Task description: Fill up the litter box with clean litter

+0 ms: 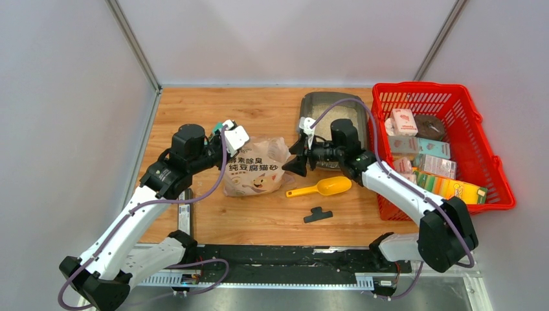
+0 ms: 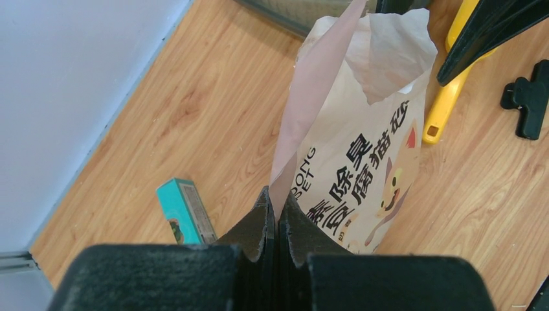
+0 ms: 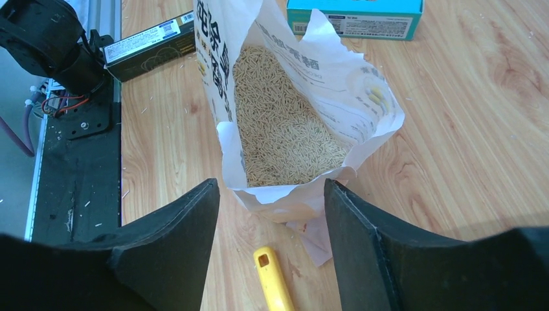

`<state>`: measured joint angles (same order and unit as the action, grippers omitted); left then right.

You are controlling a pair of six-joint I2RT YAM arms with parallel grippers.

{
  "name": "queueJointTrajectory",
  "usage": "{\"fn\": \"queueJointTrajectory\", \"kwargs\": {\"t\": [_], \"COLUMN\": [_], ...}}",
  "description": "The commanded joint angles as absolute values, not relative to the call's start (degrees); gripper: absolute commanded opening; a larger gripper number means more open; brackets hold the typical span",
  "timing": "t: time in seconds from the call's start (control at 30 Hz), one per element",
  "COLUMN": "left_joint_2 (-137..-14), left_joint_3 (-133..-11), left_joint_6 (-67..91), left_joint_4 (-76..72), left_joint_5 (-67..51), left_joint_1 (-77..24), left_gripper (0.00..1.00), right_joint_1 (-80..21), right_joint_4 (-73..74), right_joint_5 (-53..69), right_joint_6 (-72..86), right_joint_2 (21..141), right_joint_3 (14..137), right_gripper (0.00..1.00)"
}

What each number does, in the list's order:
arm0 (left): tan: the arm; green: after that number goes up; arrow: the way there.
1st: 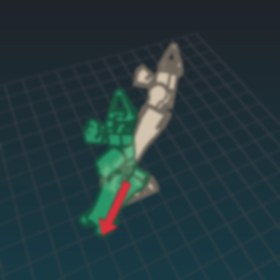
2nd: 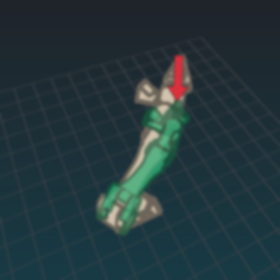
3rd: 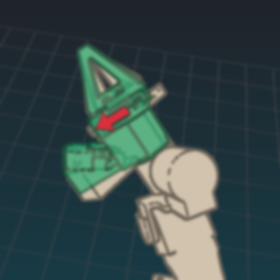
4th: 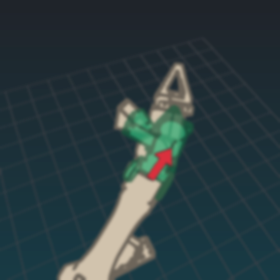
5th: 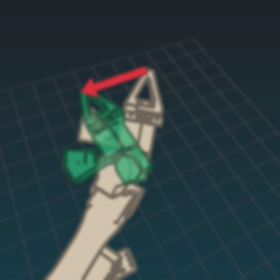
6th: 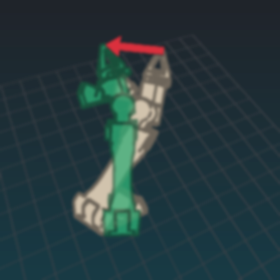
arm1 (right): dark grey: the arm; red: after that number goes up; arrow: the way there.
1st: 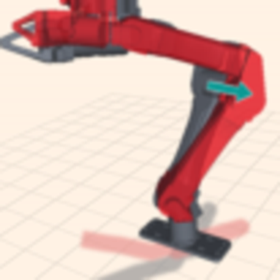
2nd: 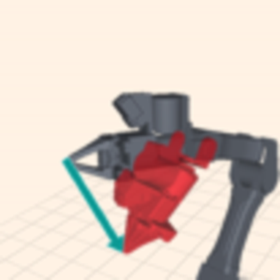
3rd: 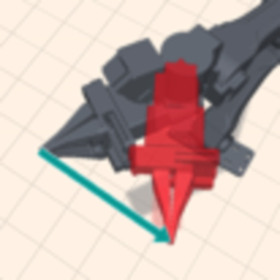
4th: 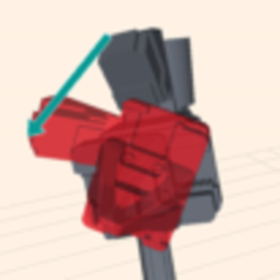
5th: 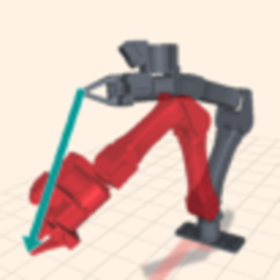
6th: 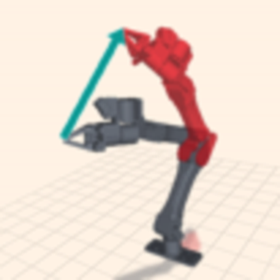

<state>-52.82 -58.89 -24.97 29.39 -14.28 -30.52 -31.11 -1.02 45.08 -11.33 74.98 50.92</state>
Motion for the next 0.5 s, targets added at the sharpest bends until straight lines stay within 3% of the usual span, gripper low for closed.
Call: {"fn": "queueJointTrajectory", "kwargs": {"t": [0.0, 0.47], "left_joint_2": [-51.15, -50.89], "left_joint_3": [-62.49, -62.05], "left_joint_6": [-23.64, -23.38], "left_joint_4": [16.52, 16.96], "left_joint_5": [-14.59, -14.33], "left_joint_1": [-30.41, -30.41], "left_gripper": [0.00, 0.00], "right_joint_1": [-31.64, -33.92], "right_joint_4": [-5.19, -11.41], "right_joint_5": [46.57, 48.78], "right_joint_6": [-10.28, -8.44], "right_joint_2": [76.37, 80.07], "right_joint_3": [53.17, 53.44], "right_gripper": [0.63, 0.54]}}
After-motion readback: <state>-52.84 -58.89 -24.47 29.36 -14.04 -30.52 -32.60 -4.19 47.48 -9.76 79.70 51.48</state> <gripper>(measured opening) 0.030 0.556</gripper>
